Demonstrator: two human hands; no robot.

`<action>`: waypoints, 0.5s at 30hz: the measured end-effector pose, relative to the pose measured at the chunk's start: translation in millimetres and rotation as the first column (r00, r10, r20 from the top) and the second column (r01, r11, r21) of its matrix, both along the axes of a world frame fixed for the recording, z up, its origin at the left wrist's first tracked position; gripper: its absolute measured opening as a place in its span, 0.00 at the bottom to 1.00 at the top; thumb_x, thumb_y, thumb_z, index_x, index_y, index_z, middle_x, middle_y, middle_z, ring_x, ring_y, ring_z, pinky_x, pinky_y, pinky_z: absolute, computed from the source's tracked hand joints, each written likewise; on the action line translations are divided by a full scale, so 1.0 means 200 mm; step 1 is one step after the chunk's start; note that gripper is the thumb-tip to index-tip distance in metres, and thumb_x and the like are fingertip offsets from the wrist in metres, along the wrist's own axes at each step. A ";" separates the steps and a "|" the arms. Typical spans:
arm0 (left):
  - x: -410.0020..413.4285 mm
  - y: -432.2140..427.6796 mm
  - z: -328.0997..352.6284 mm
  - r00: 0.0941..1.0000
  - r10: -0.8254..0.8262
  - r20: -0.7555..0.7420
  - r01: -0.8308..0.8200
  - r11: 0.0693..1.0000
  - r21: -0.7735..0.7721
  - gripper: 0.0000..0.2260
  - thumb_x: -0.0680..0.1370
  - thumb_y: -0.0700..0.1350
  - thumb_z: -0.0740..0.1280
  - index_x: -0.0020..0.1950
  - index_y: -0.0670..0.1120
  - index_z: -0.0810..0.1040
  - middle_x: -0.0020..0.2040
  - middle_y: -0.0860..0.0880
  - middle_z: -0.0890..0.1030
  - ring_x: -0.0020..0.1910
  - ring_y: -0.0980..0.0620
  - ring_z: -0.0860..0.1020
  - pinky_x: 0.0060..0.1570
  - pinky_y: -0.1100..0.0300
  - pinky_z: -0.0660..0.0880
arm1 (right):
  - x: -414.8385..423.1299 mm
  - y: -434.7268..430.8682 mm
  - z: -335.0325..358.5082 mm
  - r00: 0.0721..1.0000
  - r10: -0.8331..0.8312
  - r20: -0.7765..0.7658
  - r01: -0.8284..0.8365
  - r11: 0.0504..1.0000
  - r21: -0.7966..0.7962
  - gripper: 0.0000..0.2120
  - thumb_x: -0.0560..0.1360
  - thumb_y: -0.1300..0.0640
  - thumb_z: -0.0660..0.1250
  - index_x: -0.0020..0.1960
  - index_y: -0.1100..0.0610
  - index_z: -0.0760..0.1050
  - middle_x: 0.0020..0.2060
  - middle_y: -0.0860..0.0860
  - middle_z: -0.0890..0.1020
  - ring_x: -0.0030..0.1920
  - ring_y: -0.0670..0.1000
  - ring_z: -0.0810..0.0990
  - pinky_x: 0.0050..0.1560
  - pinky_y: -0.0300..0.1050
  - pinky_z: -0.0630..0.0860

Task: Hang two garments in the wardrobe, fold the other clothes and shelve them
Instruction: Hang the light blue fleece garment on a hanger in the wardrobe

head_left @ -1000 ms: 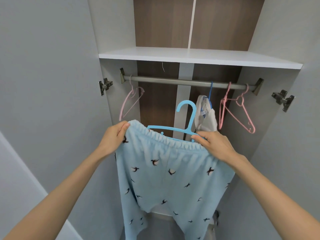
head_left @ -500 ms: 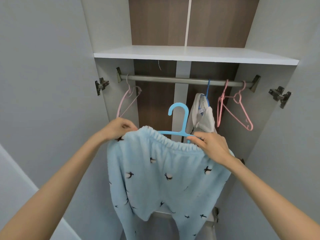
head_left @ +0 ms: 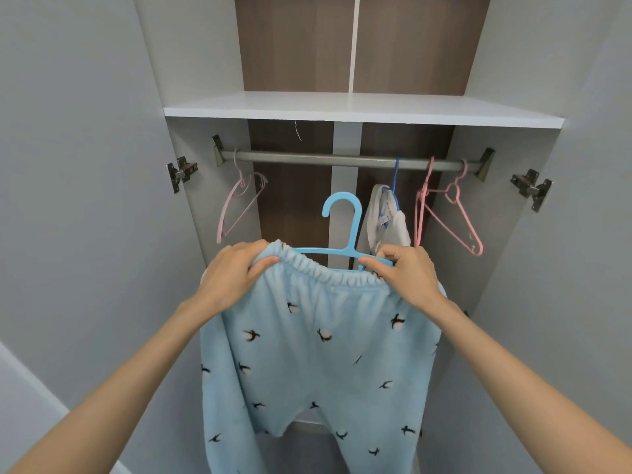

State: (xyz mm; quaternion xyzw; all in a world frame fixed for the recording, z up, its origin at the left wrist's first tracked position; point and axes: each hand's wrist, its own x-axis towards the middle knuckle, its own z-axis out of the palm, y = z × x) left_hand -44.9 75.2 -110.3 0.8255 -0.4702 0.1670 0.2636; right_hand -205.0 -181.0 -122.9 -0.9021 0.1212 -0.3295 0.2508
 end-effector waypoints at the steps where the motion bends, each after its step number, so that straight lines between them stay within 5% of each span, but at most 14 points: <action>1: 0.00 0.00 -0.01 1.000 0.011 0.016 -0.010 1.000 -0.015 0.14 0.79 0.54 0.60 0.37 0.49 0.67 0.28 0.55 0.67 0.31 0.53 0.67 0.35 0.56 0.60 | 0.00 -0.01 -0.02 1.000 0.013 0.007 -0.013 1.000 0.006 0.17 0.71 0.40 0.67 0.38 0.54 0.81 0.30 0.44 0.79 0.31 0.42 0.72 0.38 0.37 0.68; 4: 0.02 0.00 -0.01 0.997 0.075 0.033 -0.073 0.996 -0.043 0.13 0.79 0.53 0.62 0.35 0.60 0.64 0.27 0.58 0.67 0.32 0.53 0.67 0.41 0.56 0.59 | -0.04 -0.05 -0.08 0.998 0.045 0.041 -0.050 0.991 0.126 0.10 0.75 0.46 0.67 0.51 0.50 0.77 0.46 0.43 0.81 0.49 0.40 0.74 0.52 0.38 0.69; 6: 0.05 0.01 -0.02 0.992 0.121 0.028 -0.119 0.990 -0.081 0.11 0.79 0.53 0.62 0.36 0.58 0.69 0.28 0.57 0.69 0.35 0.53 0.69 0.42 0.56 0.56 | -0.07 -0.09 -0.12 0.998 0.063 0.011 -0.064 0.984 0.168 0.12 0.76 0.43 0.63 0.56 0.48 0.73 0.52 0.41 0.79 0.53 0.38 0.73 0.52 0.31 0.68; 11: 0.14 0.02 -0.05 0.982 0.189 -0.020 -0.190 0.972 -0.137 0.11 0.78 0.55 0.63 0.41 0.50 0.78 0.30 0.56 0.72 0.39 0.53 0.70 0.40 0.55 0.51 | -0.12 -0.13 -0.19 0.987 0.155 -0.040 -0.147 0.977 0.156 0.07 0.78 0.43 0.61 0.55 0.42 0.71 0.50 0.36 0.78 0.50 0.39 0.77 0.48 0.33 0.73; 15: 0.17 0.04 -0.05 0.981 0.188 -0.046 -0.192 0.977 -0.096 0.09 0.77 0.57 0.62 0.37 0.61 0.71 0.30 0.58 0.72 0.40 0.53 0.69 0.38 0.52 0.49 | -0.13 -0.11 -0.17 0.981 0.176 -0.077 -0.168 0.981 0.101 0.04 0.80 0.45 0.57 0.50 0.42 0.69 0.44 0.36 0.76 0.42 0.38 0.76 0.40 0.28 0.68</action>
